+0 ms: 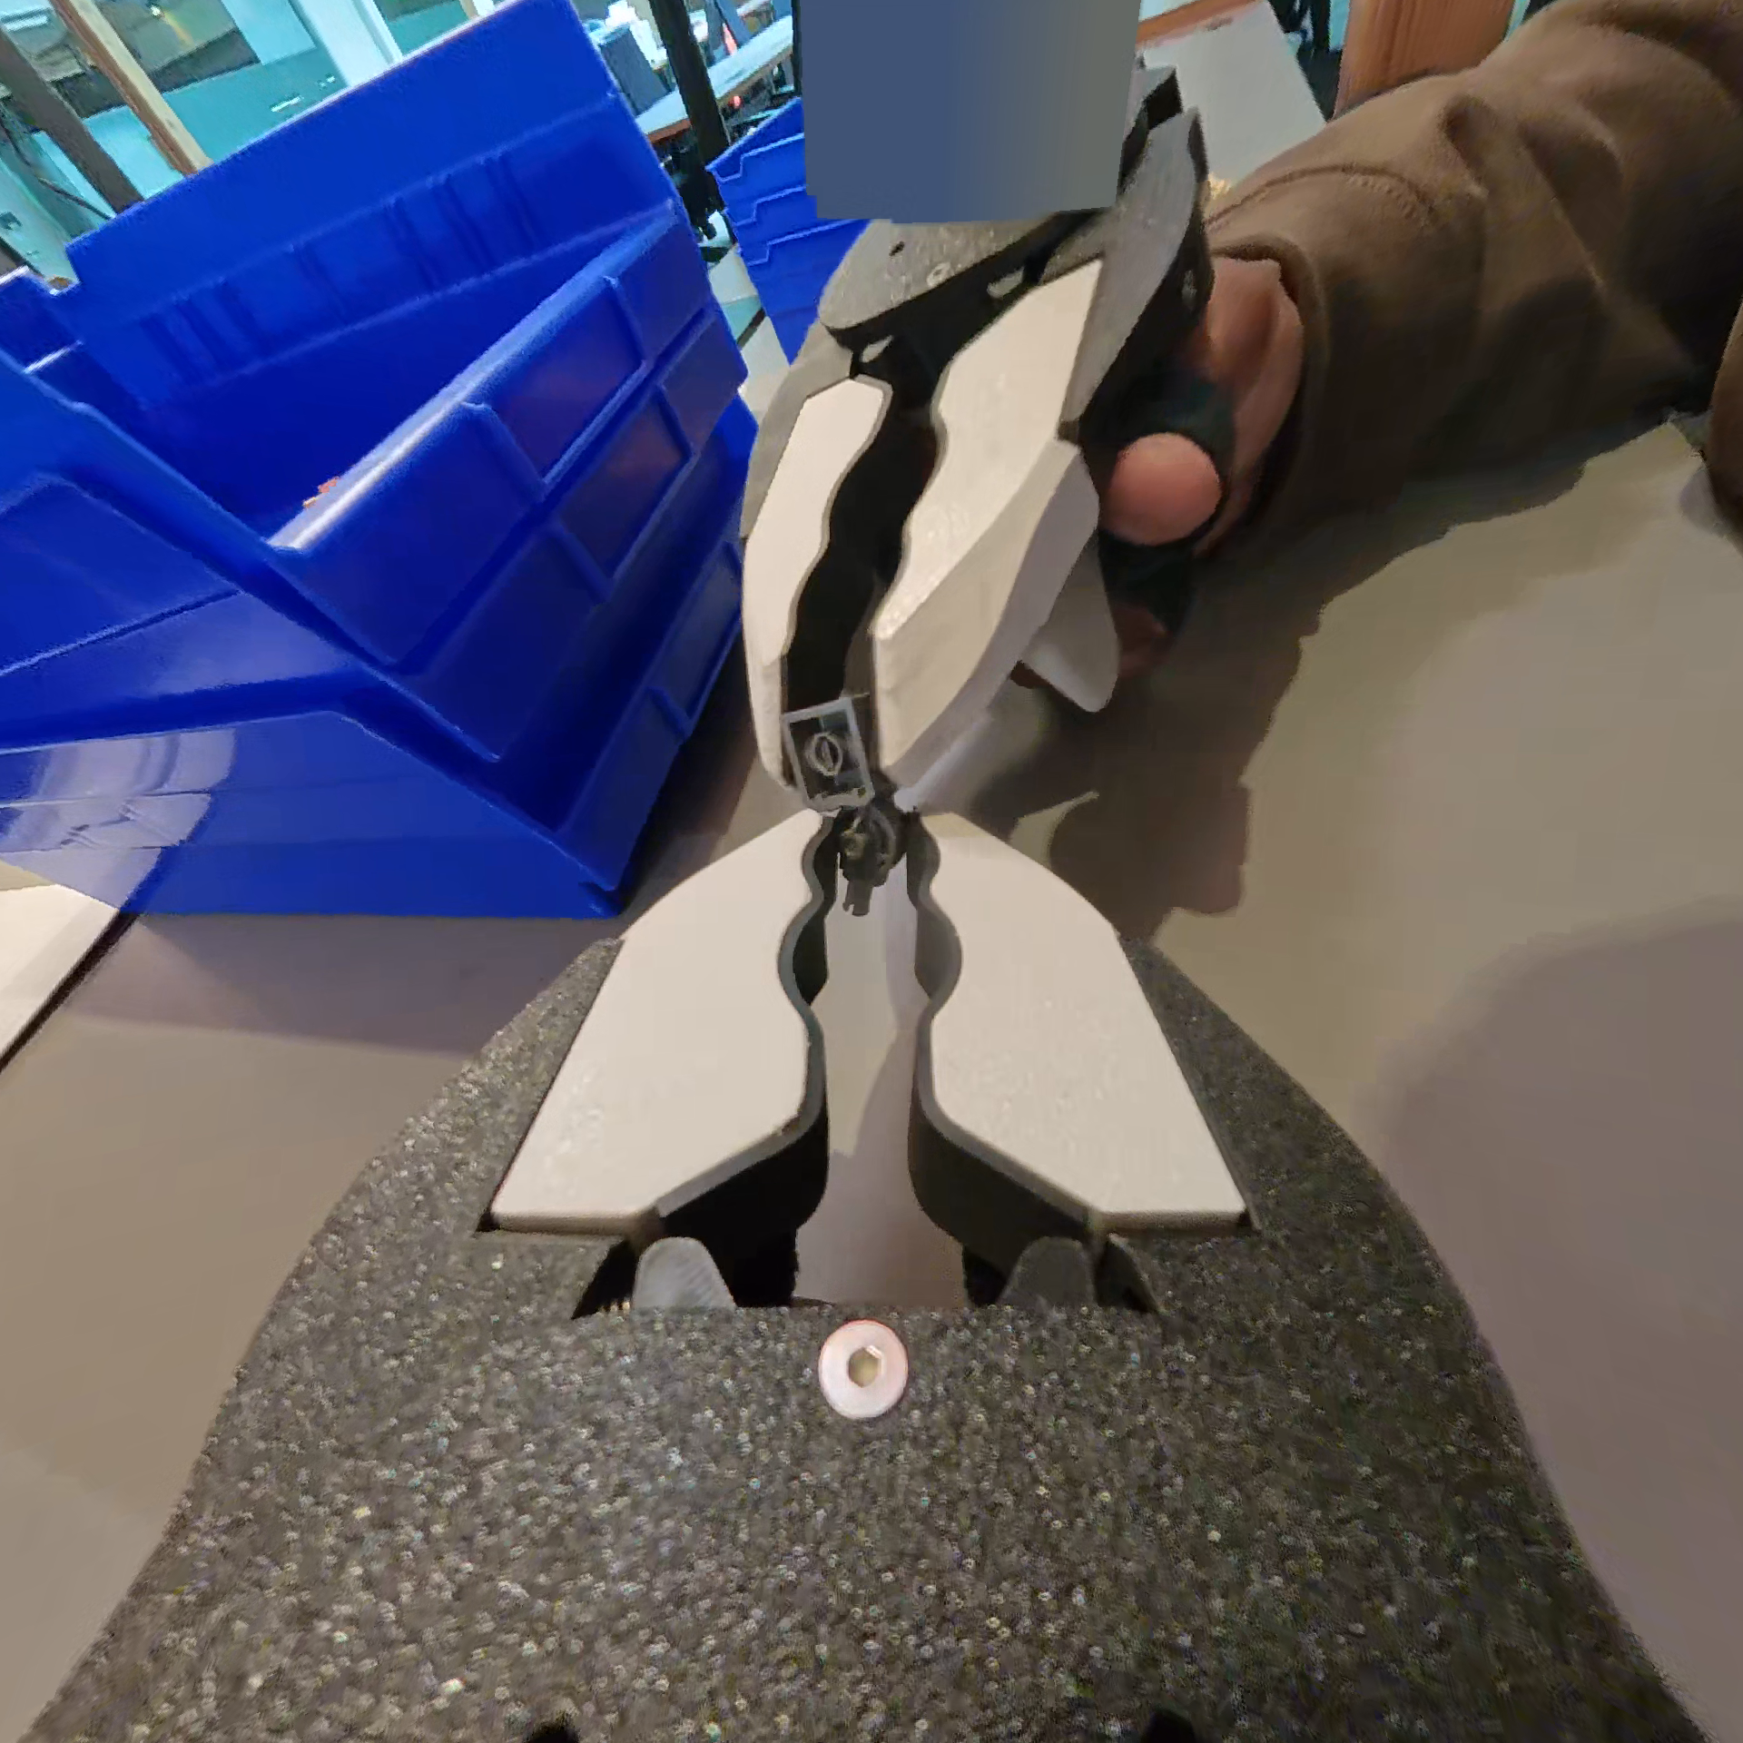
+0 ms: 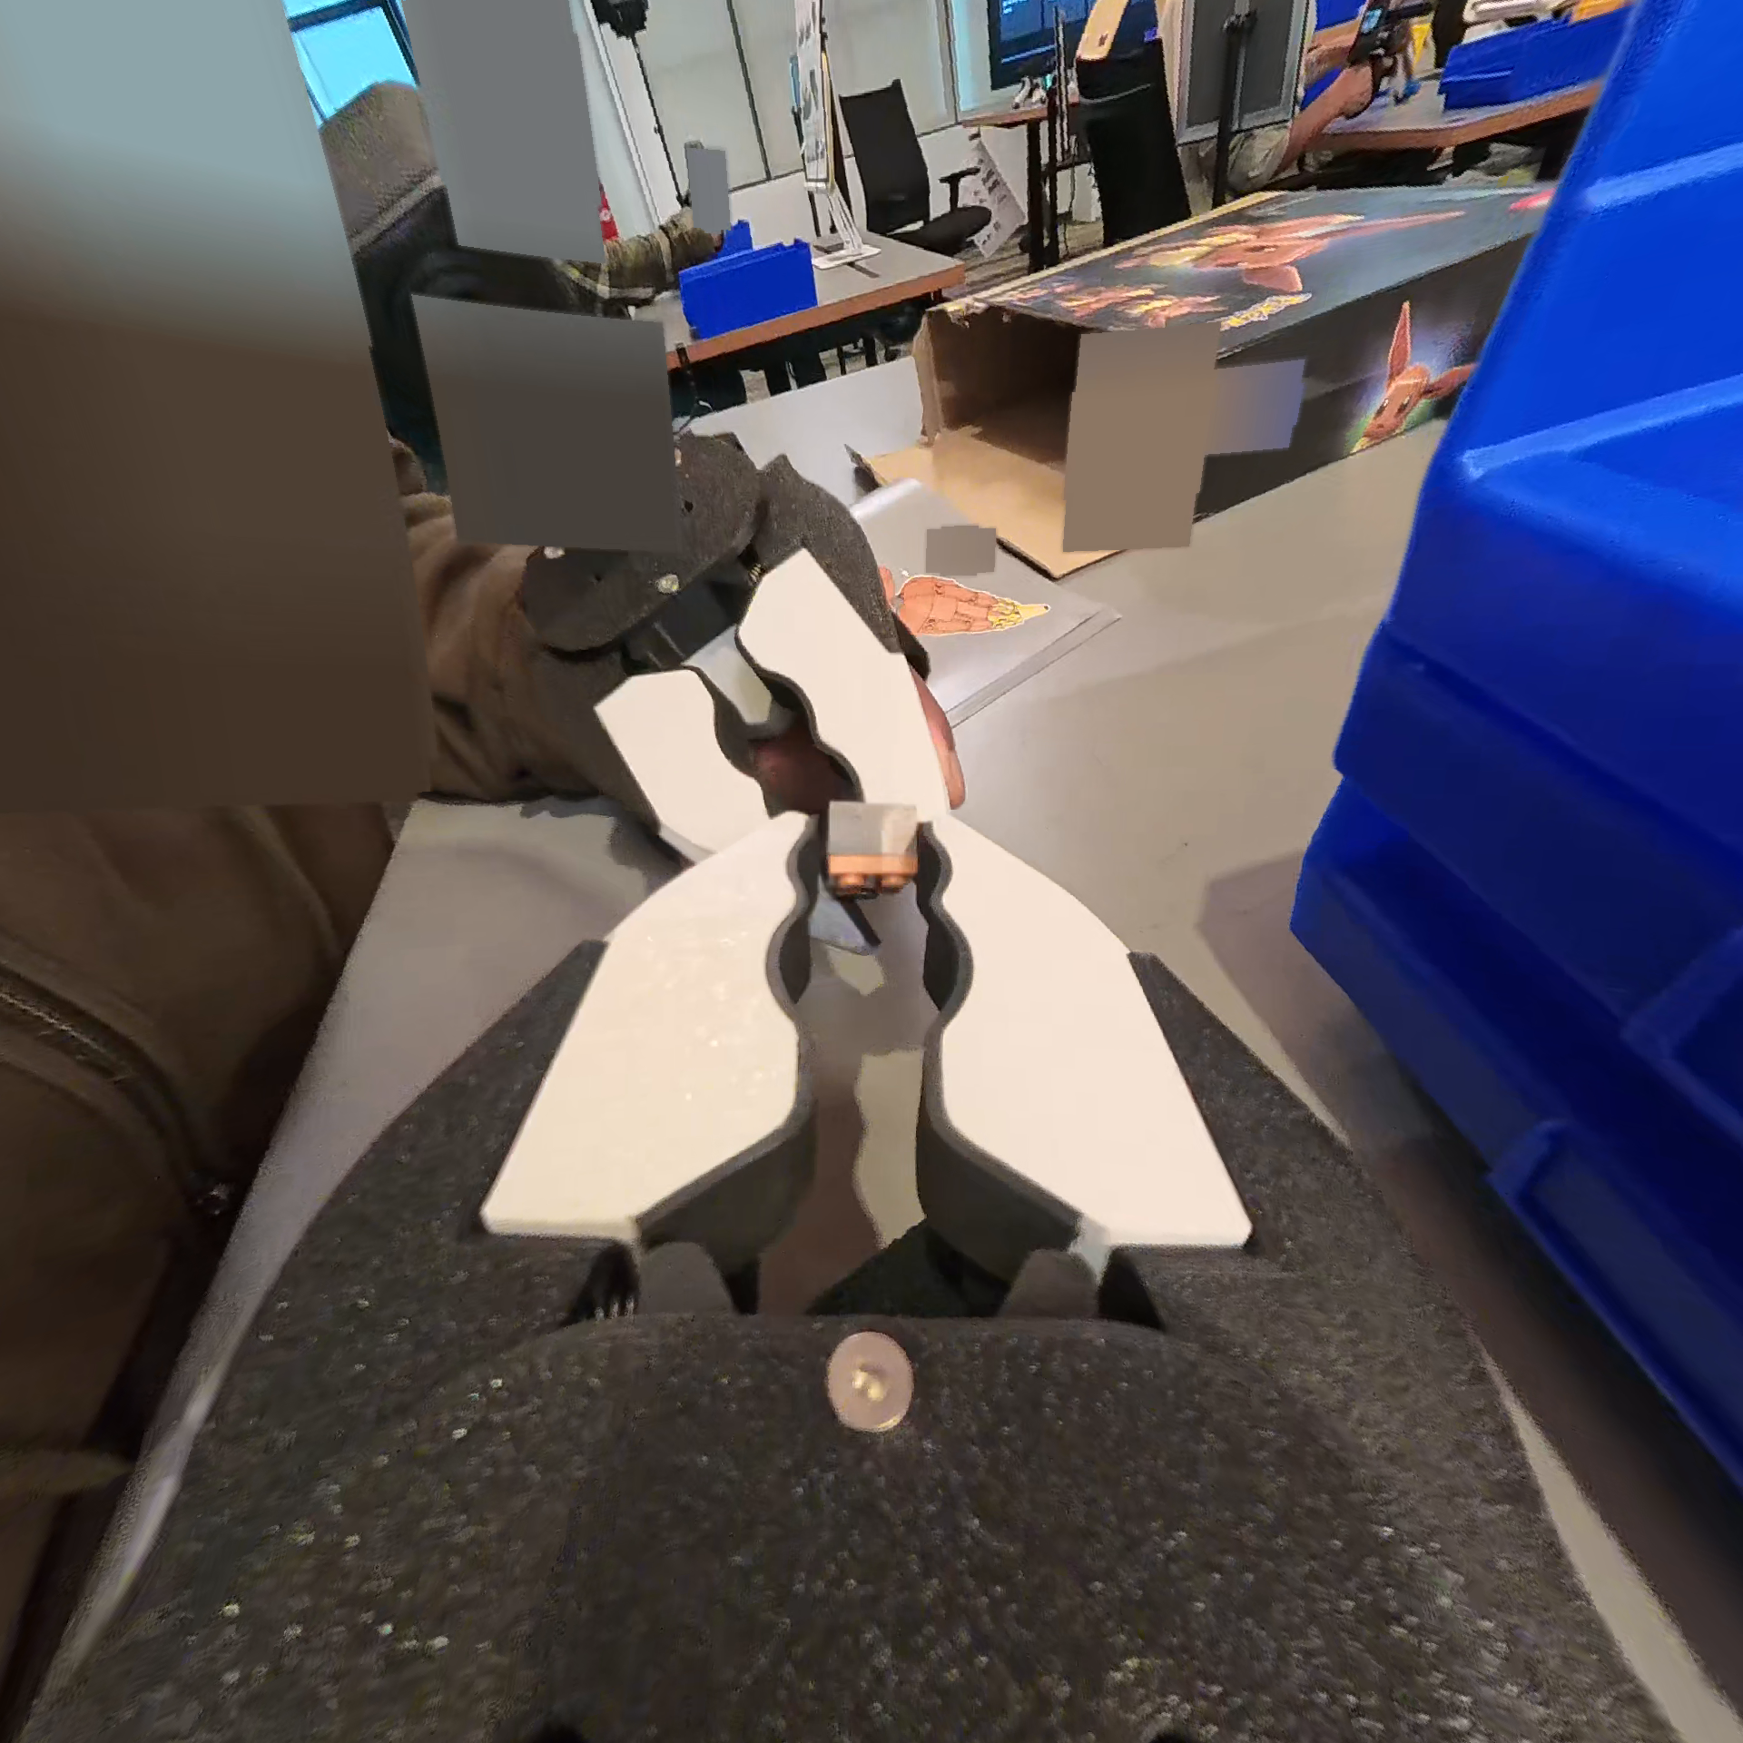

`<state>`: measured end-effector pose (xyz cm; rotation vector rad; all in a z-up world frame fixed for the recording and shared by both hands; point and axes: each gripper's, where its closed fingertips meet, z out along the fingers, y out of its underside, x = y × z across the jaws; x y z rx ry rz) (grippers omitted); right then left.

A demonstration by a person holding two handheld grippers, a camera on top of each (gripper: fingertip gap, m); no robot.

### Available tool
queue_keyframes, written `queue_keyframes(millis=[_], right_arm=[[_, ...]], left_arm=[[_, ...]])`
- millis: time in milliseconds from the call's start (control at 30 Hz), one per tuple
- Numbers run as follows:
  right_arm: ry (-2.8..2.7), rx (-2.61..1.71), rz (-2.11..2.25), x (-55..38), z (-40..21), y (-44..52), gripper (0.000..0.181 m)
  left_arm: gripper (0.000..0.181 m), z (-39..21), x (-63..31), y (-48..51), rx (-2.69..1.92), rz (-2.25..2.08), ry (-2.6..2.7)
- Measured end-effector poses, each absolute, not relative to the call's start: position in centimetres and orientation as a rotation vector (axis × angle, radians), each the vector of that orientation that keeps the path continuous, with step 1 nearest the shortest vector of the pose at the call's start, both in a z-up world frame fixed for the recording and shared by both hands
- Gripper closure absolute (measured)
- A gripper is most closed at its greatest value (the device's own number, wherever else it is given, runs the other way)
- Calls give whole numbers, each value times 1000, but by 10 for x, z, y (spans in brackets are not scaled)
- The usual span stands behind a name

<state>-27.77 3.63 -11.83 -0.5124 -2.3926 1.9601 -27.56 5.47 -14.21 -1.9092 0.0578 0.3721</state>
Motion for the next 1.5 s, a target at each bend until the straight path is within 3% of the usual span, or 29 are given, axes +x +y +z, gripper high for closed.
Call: queue_keyframes(millis=[267,533,900,1500], right_arm=[[-2423,-297,1775,-270,-124,37,163],[-2392,37,1703,-250,-120,36,163],[-2040,4,1836,-265,-93,47,159],[-1777,52,1419,-293,-93,55,158]], left_arm=[[167,-147,-267,54,-1954,173,35],[166,-138,-241,51,-1878,-397,-88],[167,-105,-258,45,-1612,-466,-197],[167,-87,-286,42,-1335,-567,-459]])
